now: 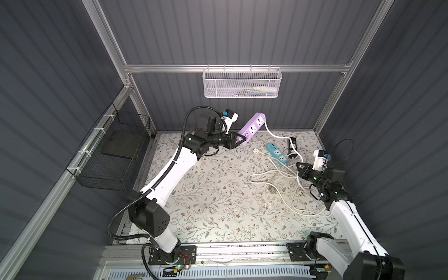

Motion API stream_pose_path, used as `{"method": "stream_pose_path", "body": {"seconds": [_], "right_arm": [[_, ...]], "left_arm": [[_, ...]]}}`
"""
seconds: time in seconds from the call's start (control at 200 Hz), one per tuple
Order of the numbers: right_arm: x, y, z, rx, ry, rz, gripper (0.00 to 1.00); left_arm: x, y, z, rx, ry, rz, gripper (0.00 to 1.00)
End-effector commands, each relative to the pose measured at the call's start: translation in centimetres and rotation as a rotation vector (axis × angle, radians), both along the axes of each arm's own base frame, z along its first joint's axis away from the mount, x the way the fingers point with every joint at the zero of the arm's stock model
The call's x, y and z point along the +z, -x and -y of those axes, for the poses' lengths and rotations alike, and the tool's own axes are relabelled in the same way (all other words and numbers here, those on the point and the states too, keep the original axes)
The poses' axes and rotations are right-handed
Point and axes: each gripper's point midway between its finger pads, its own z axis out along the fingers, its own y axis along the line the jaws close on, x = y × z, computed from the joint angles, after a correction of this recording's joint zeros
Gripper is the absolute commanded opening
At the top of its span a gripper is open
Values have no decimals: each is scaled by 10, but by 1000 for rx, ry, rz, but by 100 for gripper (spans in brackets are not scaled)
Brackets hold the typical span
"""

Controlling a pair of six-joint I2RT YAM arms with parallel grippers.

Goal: Unwrap the cord wrapped around the power strip
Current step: Unwrap the power cord from the power strip.

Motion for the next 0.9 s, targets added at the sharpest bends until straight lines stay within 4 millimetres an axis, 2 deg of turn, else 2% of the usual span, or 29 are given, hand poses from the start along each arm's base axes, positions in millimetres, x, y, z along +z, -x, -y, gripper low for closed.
{"method": "stream_pose_path", "body": {"seconds": [0.0, 0.12, 0.235, 0.25, 0.32, 0.44, 0.65, 0.836, 0.896], "right_arm": [[-28, 7, 7, -55, -22, -88, 0], [-52, 9, 8, -72, -46, -155, 0], [-74, 7, 5, -88, -107, -213, 0], [-82, 7, 5, -91, -121, -238, 0], [-96, 5, 2, -97, -165, -265, 0], [-122, 4, 0, -122, -233, -321, 0], [-135, 0, 4, -180, -270, -371, 0], [-156, 6, 3, -239, -326, -429, 0], [-156, 8, 1, -241, -337, -420, 0]], "left_arm": [[27, 3, -6, 5, 25, 92, 0], [25, 3, -8, 9, 24, 94, 0], [36, 9, -10, -3, 41, 112, 0], [37, 10, -10, -6, 44, 113, 0], [42, 15, -12, -13, 52, 119, 0], [38, 22, -13, -26, 62, 100, 0], [36, 33, -17, -28, 84, 81, 0], [35, 31, -19, -6, 96, 86, 0], [36, 30, -18, -5, 102, 87, 0]]}}
